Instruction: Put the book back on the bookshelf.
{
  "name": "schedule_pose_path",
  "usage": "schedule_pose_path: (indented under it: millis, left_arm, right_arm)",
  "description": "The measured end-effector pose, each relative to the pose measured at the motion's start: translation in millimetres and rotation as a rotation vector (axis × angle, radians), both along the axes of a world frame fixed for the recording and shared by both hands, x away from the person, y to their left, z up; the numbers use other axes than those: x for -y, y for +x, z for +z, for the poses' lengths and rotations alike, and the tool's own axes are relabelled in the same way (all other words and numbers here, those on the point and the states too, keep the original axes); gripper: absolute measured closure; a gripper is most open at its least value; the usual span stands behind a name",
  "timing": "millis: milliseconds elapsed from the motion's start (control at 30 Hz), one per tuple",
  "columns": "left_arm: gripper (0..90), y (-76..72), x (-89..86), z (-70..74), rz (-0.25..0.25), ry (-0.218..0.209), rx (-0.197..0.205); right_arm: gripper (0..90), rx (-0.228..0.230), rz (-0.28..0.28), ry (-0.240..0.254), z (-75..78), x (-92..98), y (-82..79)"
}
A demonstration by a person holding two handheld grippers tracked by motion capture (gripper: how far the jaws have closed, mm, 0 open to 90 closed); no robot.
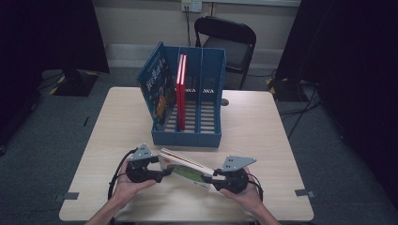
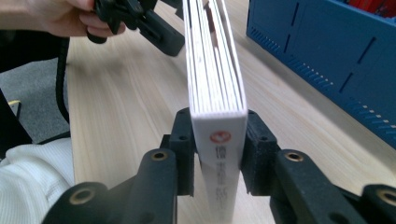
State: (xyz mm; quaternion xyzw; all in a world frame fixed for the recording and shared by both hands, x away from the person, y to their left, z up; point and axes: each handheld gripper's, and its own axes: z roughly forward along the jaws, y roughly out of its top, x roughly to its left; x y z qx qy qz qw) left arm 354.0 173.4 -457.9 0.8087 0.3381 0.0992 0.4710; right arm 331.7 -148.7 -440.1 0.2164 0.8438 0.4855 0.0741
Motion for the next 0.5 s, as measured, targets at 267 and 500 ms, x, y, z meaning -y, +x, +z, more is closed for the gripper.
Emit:
schedule_pose_path:
  millis: [267,500]
  left_arm:
    - [39.3,3.1,-0.4,-0.7,0.013,0.002,0.012]
    - [43.0,2.0,3.1,-1.1,0.000,-0.009,0.005]
  right_arm:
    - [60.0,-0.001,0.001,0.013,1.1,-12.9,5.7]
    - [67.2,0.028,-0.008,-0.002,0.8,-21.3,4.7]
